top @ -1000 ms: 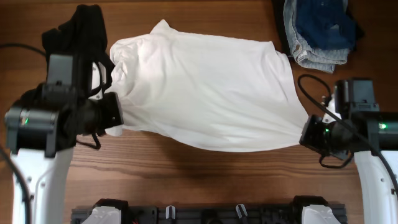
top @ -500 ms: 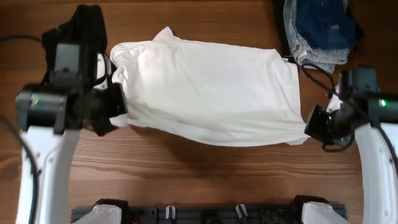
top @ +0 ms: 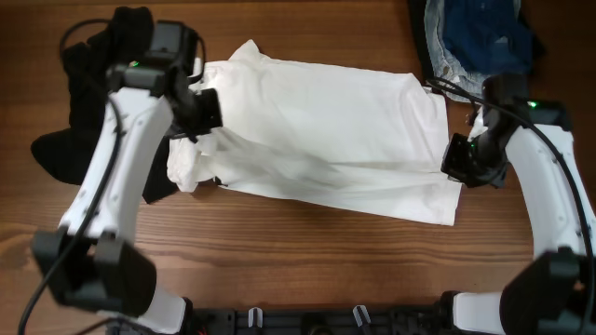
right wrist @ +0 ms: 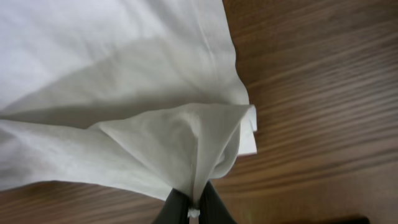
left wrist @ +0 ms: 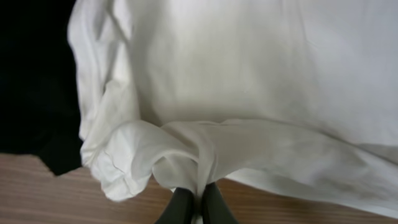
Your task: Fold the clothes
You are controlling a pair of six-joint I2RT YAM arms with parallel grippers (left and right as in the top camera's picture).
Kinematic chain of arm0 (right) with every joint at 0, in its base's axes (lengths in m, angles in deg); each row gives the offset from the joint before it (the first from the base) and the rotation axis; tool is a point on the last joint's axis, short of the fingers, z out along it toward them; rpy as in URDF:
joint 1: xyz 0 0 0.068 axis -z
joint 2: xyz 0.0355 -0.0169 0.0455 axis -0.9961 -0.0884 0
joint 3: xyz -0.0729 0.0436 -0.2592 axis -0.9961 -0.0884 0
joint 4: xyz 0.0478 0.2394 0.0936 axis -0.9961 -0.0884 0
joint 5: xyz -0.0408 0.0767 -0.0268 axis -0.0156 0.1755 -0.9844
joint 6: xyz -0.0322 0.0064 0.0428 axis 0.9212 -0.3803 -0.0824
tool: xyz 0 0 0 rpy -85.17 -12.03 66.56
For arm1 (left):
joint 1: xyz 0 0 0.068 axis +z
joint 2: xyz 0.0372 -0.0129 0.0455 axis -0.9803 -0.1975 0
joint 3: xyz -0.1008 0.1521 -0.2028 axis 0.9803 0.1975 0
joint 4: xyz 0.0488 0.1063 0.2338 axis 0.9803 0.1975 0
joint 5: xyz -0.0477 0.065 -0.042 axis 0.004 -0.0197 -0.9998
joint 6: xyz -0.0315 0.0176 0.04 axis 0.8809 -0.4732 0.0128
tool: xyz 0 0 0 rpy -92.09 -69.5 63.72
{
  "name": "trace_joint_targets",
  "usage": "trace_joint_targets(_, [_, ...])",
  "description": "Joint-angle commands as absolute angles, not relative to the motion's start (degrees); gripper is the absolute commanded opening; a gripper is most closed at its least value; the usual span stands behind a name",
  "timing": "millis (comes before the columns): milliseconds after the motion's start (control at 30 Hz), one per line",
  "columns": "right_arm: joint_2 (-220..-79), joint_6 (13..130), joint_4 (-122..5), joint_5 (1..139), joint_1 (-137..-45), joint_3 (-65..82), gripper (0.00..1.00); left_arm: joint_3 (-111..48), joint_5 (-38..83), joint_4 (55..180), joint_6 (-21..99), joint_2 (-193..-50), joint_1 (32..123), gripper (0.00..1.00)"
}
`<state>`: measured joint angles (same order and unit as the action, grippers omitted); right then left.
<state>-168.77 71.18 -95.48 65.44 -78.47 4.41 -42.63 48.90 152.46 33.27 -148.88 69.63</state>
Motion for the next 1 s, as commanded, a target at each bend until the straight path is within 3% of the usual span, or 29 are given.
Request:
trace_joint_targets(0, [-173.2, 72.4, -91.7, 64.4, -78.2, 1.6, 0.04, -42.5, 49.9, 148.7, 33.4, -154.0, 69.2, 0.04])
trace_joint_targets(433, [-179.2, 73.0, -83.9, 64.7, -78.2, 1.3, 0.04, -42.5, 50.6, 138.8, 33.6, -160.6, 69.4, 0.04])
trace_joint_targets(967, [-178.6, 73.6, -79.6, 65.9, -78.2, 3.1, 0.04, -42.5, 56.2, 139.6, 37.0, -160.5, 74.4, 0.04])
